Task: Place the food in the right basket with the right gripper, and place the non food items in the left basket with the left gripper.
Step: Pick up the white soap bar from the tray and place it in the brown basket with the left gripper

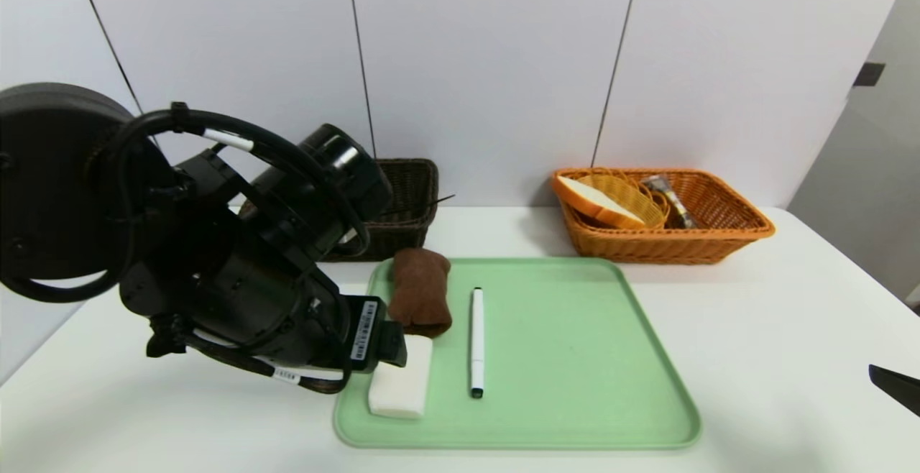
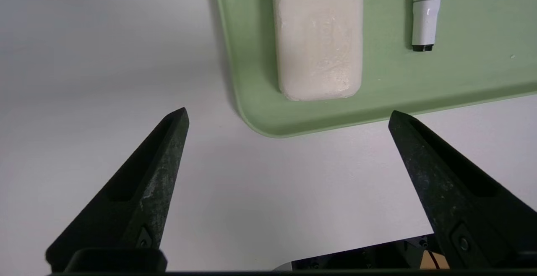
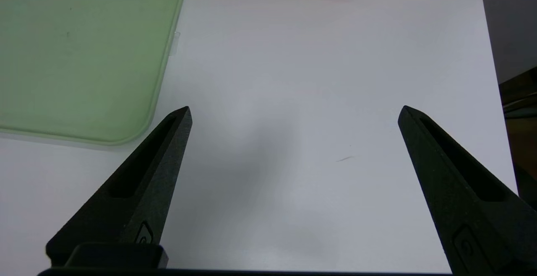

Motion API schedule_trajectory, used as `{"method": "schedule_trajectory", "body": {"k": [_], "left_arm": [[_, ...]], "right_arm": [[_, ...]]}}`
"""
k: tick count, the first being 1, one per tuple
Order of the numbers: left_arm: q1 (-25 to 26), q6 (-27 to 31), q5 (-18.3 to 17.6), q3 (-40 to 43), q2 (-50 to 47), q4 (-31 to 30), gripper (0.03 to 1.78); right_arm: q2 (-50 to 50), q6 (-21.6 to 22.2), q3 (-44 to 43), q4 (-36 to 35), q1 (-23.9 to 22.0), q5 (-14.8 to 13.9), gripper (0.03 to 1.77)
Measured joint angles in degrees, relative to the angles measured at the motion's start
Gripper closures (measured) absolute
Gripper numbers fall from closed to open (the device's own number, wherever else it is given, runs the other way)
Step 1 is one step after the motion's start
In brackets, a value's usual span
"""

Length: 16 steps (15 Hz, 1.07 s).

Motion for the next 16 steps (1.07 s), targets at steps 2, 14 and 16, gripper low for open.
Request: {"method": "schedule_trajectory", "body": {"k": [2,14,16], "left_arm": [[-1.5,-2.5,0.1,0.0,1.7,-2.4,0.12],[-3.3,-5.4,0.0,-0.1,8.5,-10.9,0.12],[-3.3,-5.3,0.4,0.8,9.5,-10.9,0.12]], "right_arm": [[-0.7,-0.1,0.6,0.2,0.0,0.0,0.11],[-4.1,-1.6,4.1,0.4,0.0,0.0,0.1],[-4.5,-1.6,4.2,0.6,0.0,0.0,0.1]]}}
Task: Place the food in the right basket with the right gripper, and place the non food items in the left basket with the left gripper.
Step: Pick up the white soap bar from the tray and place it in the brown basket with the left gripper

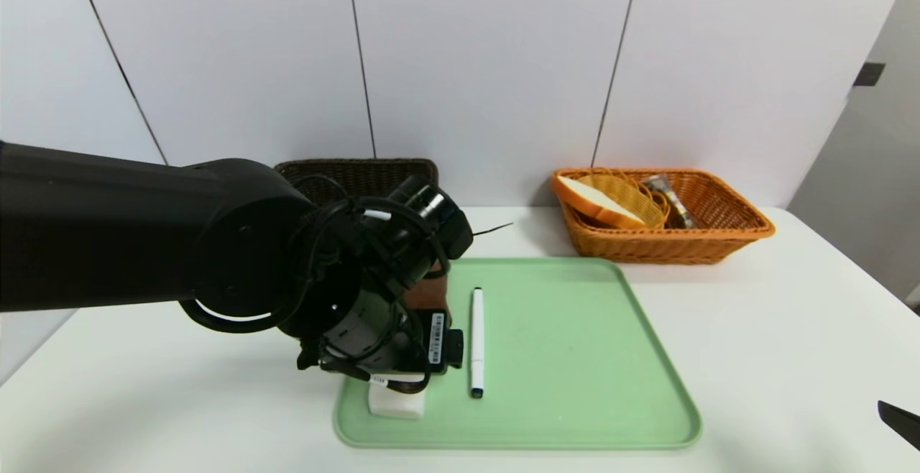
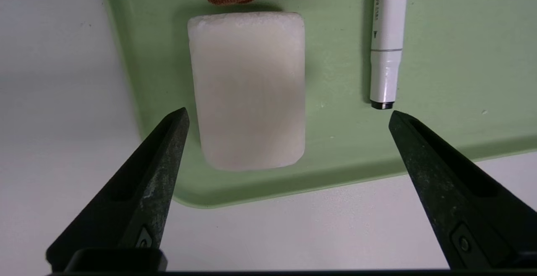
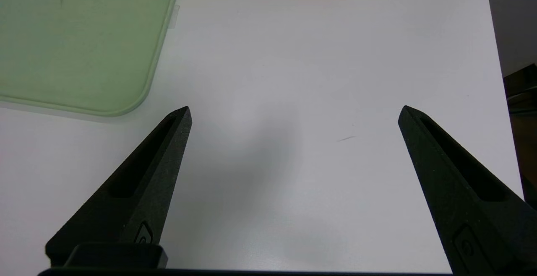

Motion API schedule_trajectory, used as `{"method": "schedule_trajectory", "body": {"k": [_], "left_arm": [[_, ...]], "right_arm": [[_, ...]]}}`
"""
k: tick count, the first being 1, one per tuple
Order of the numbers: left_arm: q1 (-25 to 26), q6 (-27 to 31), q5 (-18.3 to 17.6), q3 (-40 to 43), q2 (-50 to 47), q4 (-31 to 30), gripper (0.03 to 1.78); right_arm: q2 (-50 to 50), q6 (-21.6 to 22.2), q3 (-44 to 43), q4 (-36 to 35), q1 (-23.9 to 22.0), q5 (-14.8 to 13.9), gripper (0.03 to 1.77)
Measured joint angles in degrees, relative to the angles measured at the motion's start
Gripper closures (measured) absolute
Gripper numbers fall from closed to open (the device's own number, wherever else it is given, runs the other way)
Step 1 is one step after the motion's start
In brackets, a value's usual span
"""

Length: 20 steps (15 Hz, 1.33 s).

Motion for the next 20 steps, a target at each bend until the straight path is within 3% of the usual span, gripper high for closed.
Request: {"method": "schedule_trajectory", "body": {"k": [15,20], "left_arm": [[1.9,0.0,0.4,3.2,5.2,-3.9,0.12],[2.0,0.1,2.5,5.0,5.6,-5.8,0.12]], "right_arm": [[-0.8,0.0,0.7,-0.2,0.0,0.0,0.1],[-0.7,0.0,0.6,-0.5,0.0,0.2,0.1]]}}
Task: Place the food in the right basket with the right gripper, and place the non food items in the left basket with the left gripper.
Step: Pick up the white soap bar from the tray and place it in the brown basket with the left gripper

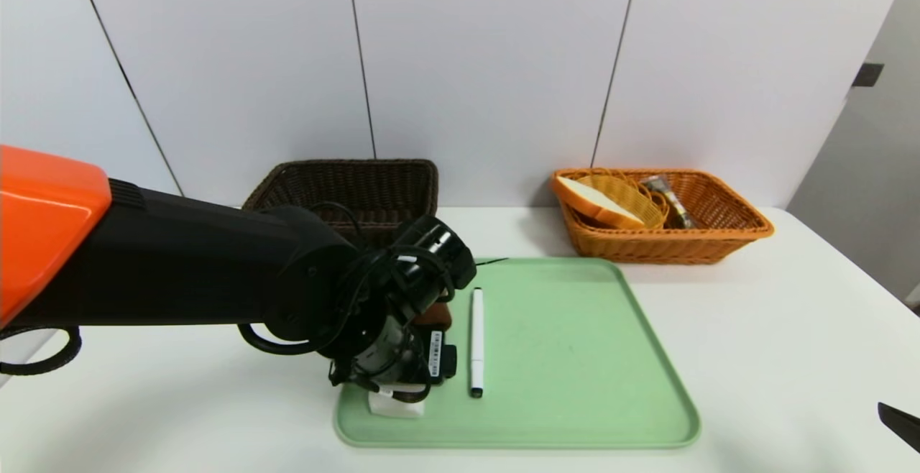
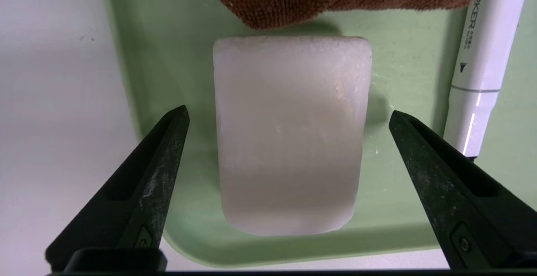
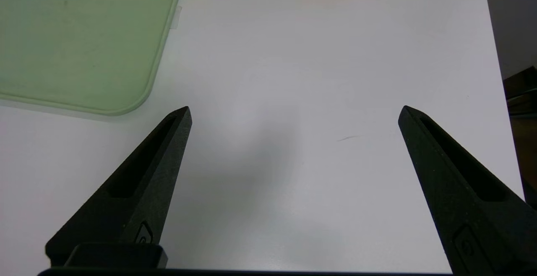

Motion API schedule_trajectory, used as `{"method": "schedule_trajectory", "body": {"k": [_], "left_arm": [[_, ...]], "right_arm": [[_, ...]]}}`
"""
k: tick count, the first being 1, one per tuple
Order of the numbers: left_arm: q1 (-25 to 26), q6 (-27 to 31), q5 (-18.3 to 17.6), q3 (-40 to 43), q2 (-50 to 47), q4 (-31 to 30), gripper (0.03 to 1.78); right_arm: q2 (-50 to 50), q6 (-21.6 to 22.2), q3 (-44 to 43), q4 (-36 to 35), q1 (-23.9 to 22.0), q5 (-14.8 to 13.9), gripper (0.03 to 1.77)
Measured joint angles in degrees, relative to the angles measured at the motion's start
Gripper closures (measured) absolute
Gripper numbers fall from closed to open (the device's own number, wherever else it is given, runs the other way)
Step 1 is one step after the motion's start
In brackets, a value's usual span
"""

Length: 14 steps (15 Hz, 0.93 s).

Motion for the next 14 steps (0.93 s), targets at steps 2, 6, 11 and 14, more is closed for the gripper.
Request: {"method": "schedule_trajectory", "body": {"k": [2,6,11,14], "left_arm": [[0.0,0.5,1.2,2.3,0.0,-4.2,0.15],[0.0,0.6,1.3,3.4,-0.2,-4.7,0.74],[0.0,0.9,1.0,3.4,-1.3,-3.4,0.83],[-0.1,0.9,1.0,2.5,-3.8,-0.7,0.83]], "right_arm": [[0.1,0.0,0.0,0.0,0.0,0.0,0.1],[0.1,0.1,0.2,0.0,0.0,0.1,0.1],[0.1,0.1,0.1,0.0,0.0,-0.1,0.1],[0.0,0.1,0.1,0.3,0.0,-0.1,0.1]]}}
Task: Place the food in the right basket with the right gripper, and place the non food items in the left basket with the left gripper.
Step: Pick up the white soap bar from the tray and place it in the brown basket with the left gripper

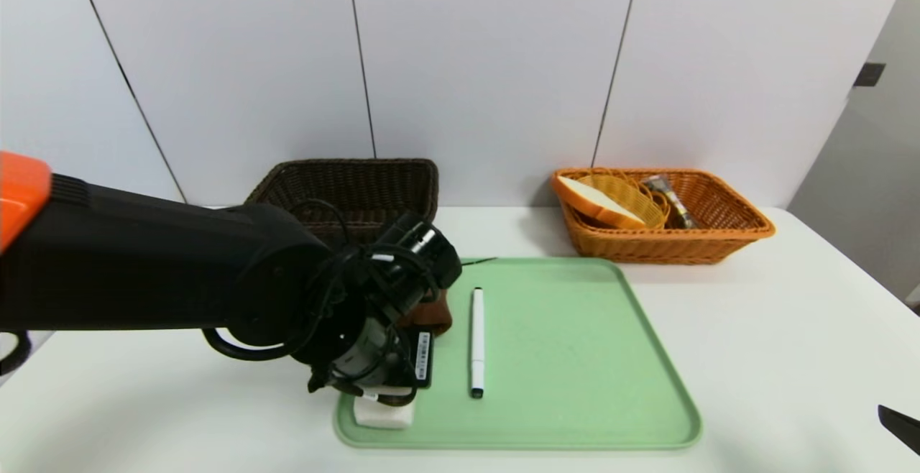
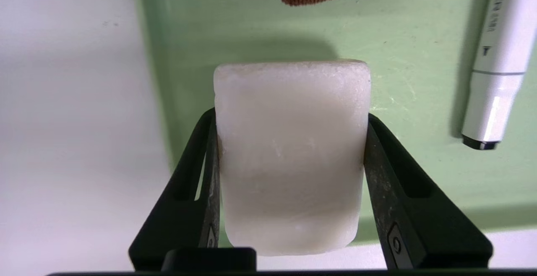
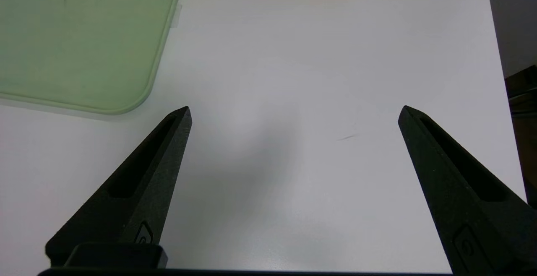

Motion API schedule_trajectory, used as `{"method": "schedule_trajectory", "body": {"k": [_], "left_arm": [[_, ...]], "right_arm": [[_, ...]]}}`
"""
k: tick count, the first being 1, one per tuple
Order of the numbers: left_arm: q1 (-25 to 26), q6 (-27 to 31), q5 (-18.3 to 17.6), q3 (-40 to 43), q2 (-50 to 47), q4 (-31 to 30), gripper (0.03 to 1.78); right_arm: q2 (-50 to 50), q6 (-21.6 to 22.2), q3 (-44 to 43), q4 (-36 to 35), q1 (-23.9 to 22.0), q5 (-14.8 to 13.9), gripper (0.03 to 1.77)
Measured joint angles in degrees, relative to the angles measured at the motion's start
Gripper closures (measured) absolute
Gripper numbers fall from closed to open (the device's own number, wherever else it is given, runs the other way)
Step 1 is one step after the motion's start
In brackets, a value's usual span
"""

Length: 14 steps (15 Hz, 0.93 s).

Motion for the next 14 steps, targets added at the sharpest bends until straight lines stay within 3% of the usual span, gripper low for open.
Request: {"method": "schedule_trajectory", "body": {"k": [5,11,14], "left_arm": [[1.3,4.0,4.2,-4.8,-8.8,0.9,0.84],[17.3,19.5,5.1,-15.2,-10.7,-5.0,0.84],[22.6,24.5,5.0,-18.6,-8.2,-9.3,0.84]], "right_arm": [[-0.7,-0.1,0.1,0.4,0.0,0.0,0.1],[-0.8,0.0,0.4,-0.4,0.0,0.7,0.1],[-0.7,0.0,0.4,-0.4,0.0,0.7,0.1]]}}
